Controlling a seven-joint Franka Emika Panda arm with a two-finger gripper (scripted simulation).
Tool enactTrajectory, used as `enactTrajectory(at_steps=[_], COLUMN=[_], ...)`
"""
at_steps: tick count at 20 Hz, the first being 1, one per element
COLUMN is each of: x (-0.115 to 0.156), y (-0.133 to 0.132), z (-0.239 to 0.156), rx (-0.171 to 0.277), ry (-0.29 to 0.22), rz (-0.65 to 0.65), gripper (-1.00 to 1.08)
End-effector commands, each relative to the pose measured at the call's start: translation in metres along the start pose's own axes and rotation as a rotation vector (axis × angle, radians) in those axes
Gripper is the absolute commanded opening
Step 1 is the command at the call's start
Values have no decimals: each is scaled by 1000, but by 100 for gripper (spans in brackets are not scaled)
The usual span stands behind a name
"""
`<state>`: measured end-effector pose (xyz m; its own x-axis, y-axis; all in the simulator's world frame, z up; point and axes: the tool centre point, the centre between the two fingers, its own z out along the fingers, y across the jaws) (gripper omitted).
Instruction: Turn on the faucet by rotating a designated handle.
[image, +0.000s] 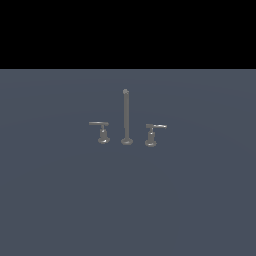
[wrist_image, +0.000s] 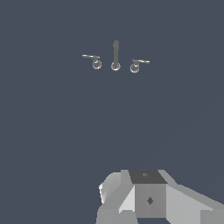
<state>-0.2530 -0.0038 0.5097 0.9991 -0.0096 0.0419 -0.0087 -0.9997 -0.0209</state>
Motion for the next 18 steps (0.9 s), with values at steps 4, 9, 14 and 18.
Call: enactTrajectory(at_steps=[4, 9, 14, 18], x=[1, 8, 21, 37], y=[-1, -4, -10, -16], z=[1, 10, 28, 48], rx=[0, -1, -2, -4], ry=[0, 0, -1, -2], rz=[6, 40, 106, 182], gripper=[-100, -100, -100, -100])
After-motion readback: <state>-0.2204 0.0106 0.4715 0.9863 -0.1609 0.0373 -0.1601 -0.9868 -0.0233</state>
